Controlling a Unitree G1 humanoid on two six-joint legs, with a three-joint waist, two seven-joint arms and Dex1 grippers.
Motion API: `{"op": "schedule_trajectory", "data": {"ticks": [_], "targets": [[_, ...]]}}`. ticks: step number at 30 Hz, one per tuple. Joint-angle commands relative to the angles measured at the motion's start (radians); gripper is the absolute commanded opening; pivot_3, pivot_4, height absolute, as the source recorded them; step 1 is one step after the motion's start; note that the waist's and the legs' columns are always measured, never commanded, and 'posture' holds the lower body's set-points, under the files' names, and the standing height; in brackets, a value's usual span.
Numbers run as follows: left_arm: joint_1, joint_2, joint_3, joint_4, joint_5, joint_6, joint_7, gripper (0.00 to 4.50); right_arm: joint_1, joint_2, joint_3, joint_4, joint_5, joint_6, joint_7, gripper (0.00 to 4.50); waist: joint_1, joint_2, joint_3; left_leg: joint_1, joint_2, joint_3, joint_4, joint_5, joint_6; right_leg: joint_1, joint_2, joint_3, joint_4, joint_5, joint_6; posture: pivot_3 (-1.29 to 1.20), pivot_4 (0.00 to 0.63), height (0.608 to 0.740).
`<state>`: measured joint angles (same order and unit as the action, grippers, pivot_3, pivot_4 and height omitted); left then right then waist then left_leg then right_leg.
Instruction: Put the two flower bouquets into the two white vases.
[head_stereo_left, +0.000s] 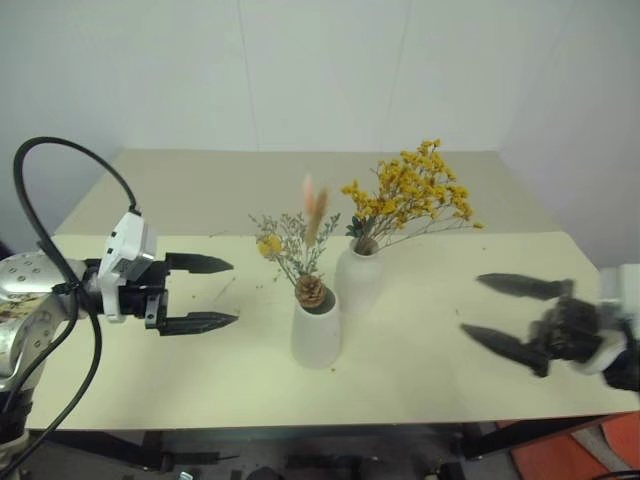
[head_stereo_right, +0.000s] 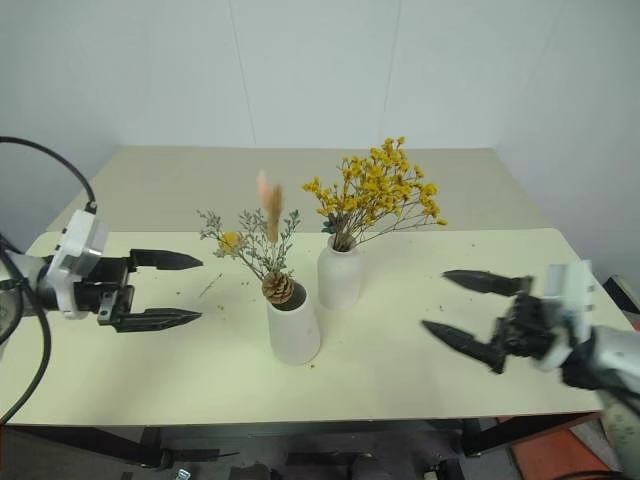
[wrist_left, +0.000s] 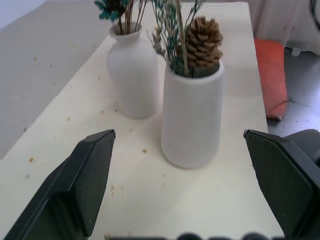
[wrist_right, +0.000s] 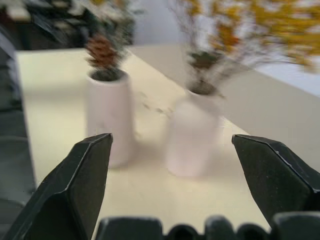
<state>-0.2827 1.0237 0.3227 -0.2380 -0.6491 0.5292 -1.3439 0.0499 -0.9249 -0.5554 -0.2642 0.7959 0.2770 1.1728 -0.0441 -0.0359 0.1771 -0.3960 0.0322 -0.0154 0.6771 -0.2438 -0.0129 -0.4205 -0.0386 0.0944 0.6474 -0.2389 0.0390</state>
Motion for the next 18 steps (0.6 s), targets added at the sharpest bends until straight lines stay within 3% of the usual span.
{"op": "schedule_trajectory", "data": {"ticks": [1, 7, 18], "targets": [[0.036, 0.032, 0.086, -0.038, -0.02, 0.006, 0.015, 4.5, 0.004, -0.097, -0.073, 0.105, -0.076, -0.002, 0.053, 4.48, 0.0, 0.0, 0.0, 0.001, 0.0, 0.0, 0.0, 0.0, 0.0, 0.0, 0.0, 0.0, 0.0, 0.0, 0.0, 0.0, 0.15, 0.74], [0.078, 0.061, 0.126, -0.029, -0.007, 0.002, 0.03, 4.5, 0.026, -0.192, -0.101, 0.19, -0.178, -0.025, 0.118, 4.48, 0.0, 0.0, 0.0, 0.001, 0.0, 0.002, -0.001, 0.0, 0.0, 0.0, 0.0, 0.001, 0.0, -0.001, 0.001, 0.0, 0.15, 0.74], [0.017, 0.076, 0.07, -0.004, -0.012, 0.005, 0.032, 4.5, 0.096, -0.157, -0.181, 0.115, -0.189, 0.001, 0.134, 4.48, 0.001, 0.0, 0.0, 0.001, 0.0, 0.002, -0.001, 0.0, 0.0, 0.0, 0.0, 0.002, 0.0, -0.001, 0.001, 0.0, 0.15, 0.74]]}}
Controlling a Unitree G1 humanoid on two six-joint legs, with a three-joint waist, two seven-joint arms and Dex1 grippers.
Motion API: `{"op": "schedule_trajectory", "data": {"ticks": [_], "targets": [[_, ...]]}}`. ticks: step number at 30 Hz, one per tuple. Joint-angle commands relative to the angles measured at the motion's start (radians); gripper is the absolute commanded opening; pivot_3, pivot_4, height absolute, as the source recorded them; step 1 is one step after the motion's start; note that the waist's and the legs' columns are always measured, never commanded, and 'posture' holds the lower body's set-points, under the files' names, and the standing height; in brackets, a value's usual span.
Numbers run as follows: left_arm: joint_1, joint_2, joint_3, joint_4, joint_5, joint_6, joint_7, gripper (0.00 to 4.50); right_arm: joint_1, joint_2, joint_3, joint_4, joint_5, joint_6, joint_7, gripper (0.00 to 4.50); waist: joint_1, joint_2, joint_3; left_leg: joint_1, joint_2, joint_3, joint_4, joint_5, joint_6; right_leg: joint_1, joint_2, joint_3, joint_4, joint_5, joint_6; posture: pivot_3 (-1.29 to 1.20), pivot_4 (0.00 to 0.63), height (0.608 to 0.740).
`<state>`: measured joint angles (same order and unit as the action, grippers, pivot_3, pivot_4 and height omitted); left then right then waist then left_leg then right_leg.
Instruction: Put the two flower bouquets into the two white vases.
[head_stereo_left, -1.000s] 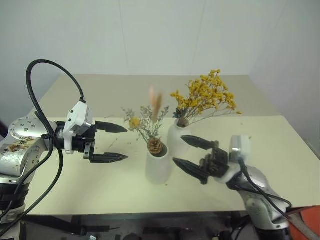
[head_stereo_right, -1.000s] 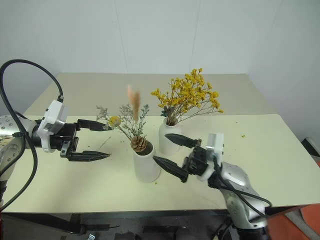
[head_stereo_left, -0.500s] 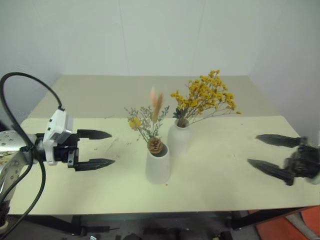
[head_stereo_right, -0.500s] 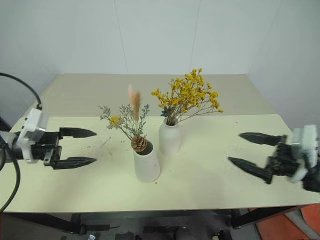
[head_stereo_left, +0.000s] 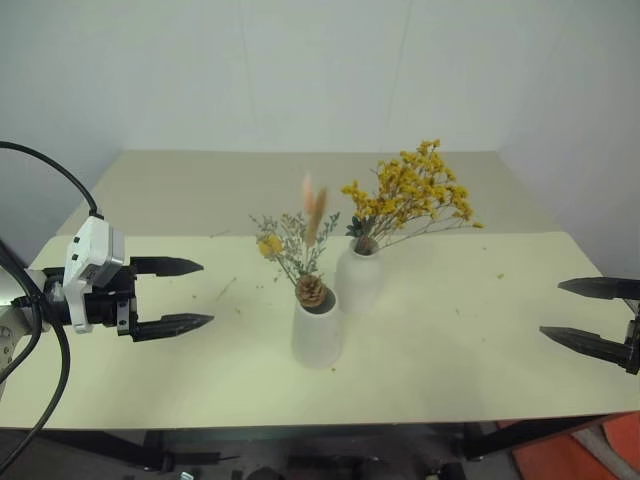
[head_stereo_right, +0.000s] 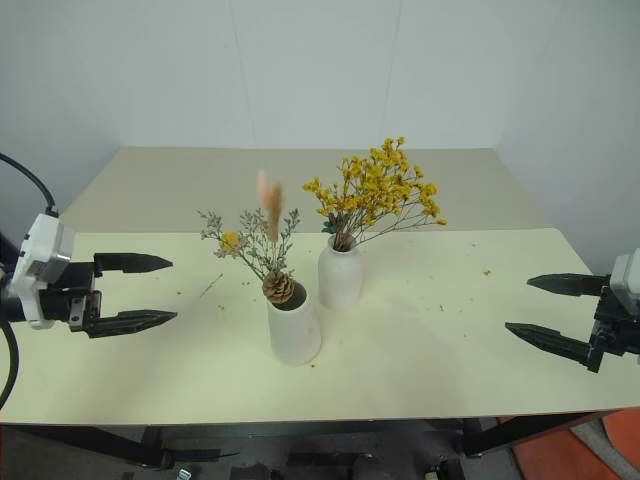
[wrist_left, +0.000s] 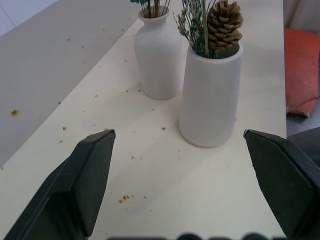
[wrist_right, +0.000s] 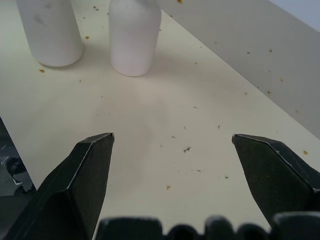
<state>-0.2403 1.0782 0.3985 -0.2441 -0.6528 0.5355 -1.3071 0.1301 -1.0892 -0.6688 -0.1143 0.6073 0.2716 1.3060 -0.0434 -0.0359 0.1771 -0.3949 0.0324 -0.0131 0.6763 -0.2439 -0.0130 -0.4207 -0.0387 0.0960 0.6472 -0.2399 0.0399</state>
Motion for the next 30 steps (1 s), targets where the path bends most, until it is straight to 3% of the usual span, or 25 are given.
{"op": "schedule_trajectory", "data": {"ticks": [1, 30], "targets": [[-0.032, 0.023, -0.013, 0.006, -0.007, -0.003, -0.006, 4.5, 0.026, 0.011, -0.075, -0.044, -0.001, 0.009, -0.002, 4.48, 0.0, 0.0, 0.0, 0.0, 0.0, 0.0, 0.0, 0.0, 0.0, 0.0, 0.0, 0.0, 0.0, 0.0, 0.0, 0.0, 0.15, 0.74], [-0.333, -0.003, -0.26, 0.222, 0.085, -0.073, -0.135, 4.5, 0.198, 0.105, -0.21, -0.225, 0.009, 0.049, -0.02, 4.48, 0.004, 0.0, 0.0, 0.0, 0.0, 0.0, 0.0, 0.0, 0.0, 0.001, 0.0, 0.0, 0.0, 0.0, 0.0, 0.0, 0.15, 0.74]]}}
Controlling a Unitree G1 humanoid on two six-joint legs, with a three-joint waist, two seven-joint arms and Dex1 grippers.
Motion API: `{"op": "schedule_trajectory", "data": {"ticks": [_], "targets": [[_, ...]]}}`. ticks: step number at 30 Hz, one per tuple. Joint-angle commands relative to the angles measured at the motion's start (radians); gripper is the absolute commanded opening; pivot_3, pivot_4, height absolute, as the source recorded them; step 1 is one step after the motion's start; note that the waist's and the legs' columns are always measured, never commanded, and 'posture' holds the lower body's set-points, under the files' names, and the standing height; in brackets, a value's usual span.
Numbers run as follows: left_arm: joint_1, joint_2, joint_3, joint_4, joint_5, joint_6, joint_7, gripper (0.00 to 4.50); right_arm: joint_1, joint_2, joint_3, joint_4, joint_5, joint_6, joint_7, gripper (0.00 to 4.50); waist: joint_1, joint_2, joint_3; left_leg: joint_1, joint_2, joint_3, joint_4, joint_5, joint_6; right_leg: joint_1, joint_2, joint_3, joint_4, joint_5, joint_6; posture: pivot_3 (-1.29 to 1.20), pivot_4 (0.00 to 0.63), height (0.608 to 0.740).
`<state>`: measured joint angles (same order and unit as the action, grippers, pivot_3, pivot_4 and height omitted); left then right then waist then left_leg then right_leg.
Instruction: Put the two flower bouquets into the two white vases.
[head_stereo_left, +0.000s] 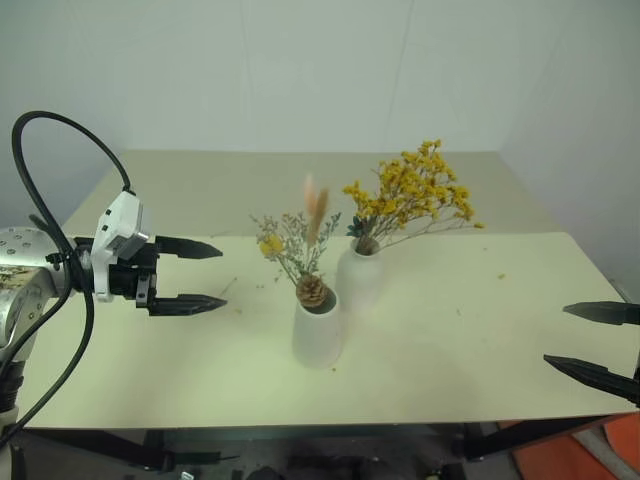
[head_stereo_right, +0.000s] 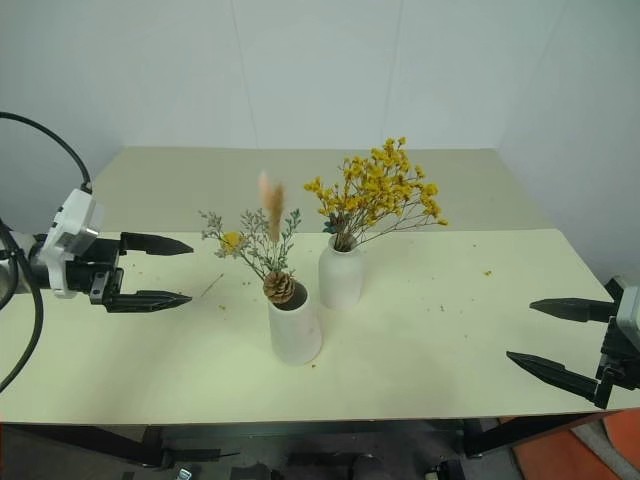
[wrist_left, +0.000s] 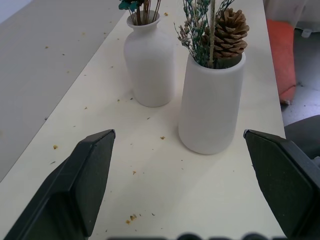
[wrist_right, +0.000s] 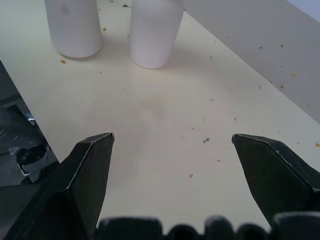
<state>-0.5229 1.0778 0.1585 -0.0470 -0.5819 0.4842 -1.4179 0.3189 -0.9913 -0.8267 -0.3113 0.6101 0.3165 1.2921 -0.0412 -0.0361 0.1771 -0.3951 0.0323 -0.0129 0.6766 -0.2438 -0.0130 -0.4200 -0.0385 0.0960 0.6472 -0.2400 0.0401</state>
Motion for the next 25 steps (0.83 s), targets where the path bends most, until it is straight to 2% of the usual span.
{"op": "schedule_trajectory", "data": {"ticks": [1, 12, 25], "targets": [[-0.063, -0.005, -0.03, 0.035, 0.019, -0.025, -0.032, 4.5, 0.012, 0.008, -0.054, -0.031, 0.007, 0.005, -0.007, 4.48, 0.001, 0.0, 0.0, 0.0, 0.0, 0.0, 0.0, 0.0, 0.0, 0.0, 0.0, 0.0, 0.0, 0.0, 0.0, 0.0, 0.15, 0.74], [-0.245, -0.078, -0.151, 0.193, 0.103, -0.077, -0.116, 4.5, 0.078, 0.04, -0.125, -0.089, 0.009, 0.01, -0.022, 4.48, 0.001, 0.0, 0.0, 0.0, 0.0, 0.0, 0.0, 0.0, 0.0, 0.0, 0.0, 0.0, 0.0, 0.0, 0.0, 0.0, 0.15, 0.74], [-0.239, -0.092, -0.139, 0.183, 0.112, -0.078, -0.118, 4.5, 0.077, 0.034, -0.118, -0.088, 0.013, 0.005, -0.025, 4.48, -0.001, 0.0, 0.0, 0.0, 0.0, 0.0, 0.0, 0.0, 0.0, 0.0, 0.0, 0.0, 0.0, 0.0, 0.0, 0.0, 0.15, 0.74]]}}
